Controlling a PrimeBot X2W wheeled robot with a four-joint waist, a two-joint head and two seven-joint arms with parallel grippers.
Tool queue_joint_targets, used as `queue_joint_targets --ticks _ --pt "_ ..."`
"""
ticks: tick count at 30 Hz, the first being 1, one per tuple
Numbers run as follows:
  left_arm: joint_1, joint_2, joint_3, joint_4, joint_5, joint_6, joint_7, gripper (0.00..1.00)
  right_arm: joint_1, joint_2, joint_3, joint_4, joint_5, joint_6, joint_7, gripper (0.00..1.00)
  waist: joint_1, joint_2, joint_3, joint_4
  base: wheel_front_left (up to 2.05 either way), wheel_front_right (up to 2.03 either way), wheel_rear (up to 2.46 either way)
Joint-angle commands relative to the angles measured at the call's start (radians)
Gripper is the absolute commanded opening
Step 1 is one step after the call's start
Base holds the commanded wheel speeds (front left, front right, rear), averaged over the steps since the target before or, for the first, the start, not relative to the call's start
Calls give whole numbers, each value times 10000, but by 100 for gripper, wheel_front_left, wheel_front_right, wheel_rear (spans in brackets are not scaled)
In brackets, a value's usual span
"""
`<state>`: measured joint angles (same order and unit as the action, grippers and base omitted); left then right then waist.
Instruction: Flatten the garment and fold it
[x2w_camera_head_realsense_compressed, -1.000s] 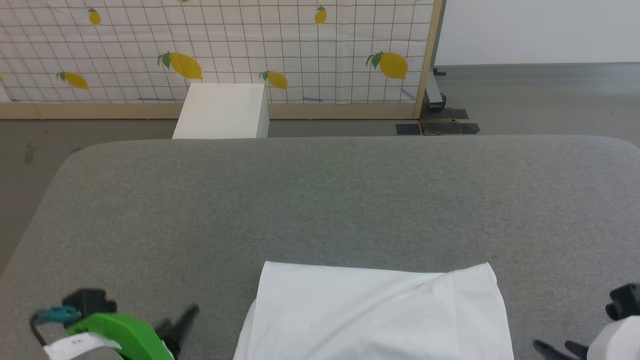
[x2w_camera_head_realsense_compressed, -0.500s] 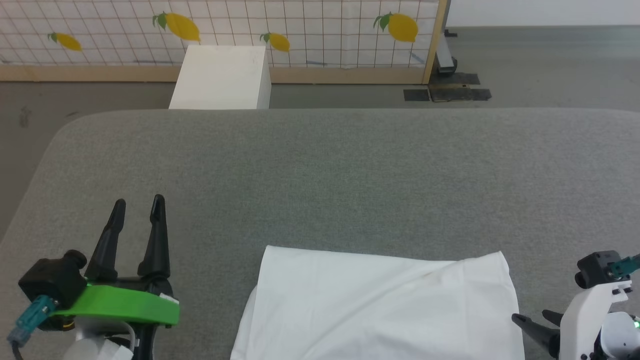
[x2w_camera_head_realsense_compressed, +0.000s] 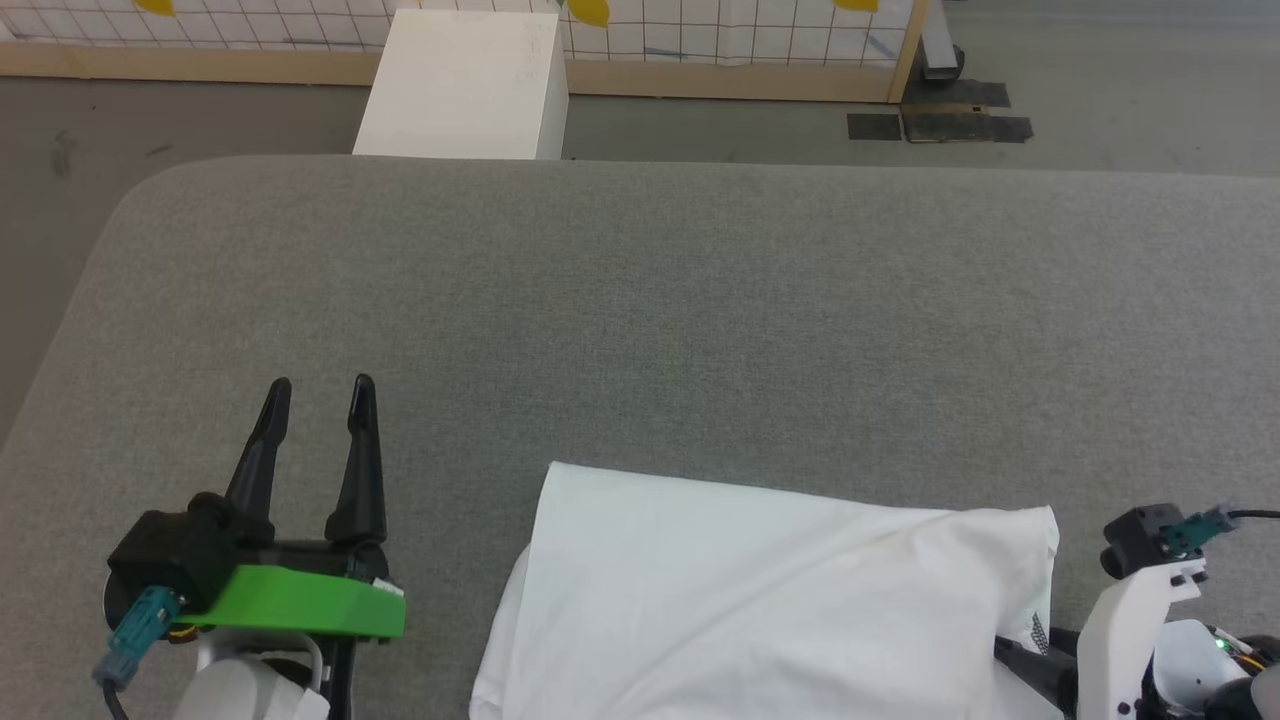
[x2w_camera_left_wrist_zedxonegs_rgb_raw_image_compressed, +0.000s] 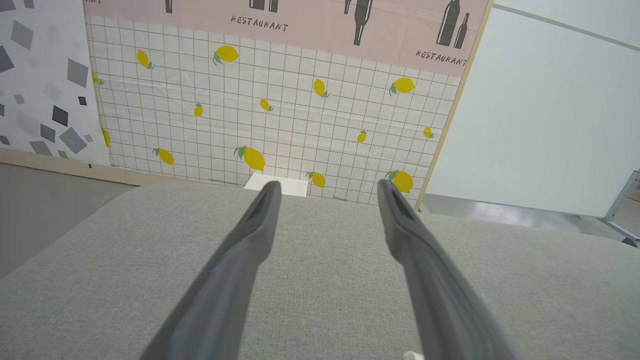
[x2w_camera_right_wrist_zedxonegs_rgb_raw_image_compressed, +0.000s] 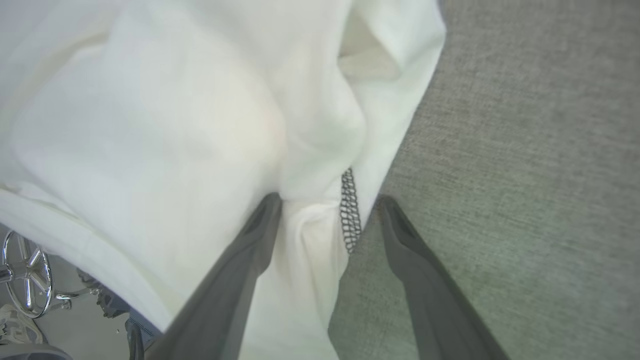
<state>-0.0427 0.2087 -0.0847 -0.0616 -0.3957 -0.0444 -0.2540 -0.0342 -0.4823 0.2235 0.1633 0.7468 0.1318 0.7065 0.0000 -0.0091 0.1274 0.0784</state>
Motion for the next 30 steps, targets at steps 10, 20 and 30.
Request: queue_joint_targets --ticks 10,20,30 --pt "-258 -584 277 41 398 -220 -76 100 -661 401 1391 464 450 -11 -163 100 0 89 134 43 0 0 0" --pt "-199 -839 464 125 556 -380 -77 100 -921 112 1512 1042 495 -11 -125 0 0 89 140 43 0 0 0" --pt "-254 -1059 533 161 589 -502 -77 100 -1521 -209 459 1356 302 -11 -464 0 0 89 228 -13 0 0 0"
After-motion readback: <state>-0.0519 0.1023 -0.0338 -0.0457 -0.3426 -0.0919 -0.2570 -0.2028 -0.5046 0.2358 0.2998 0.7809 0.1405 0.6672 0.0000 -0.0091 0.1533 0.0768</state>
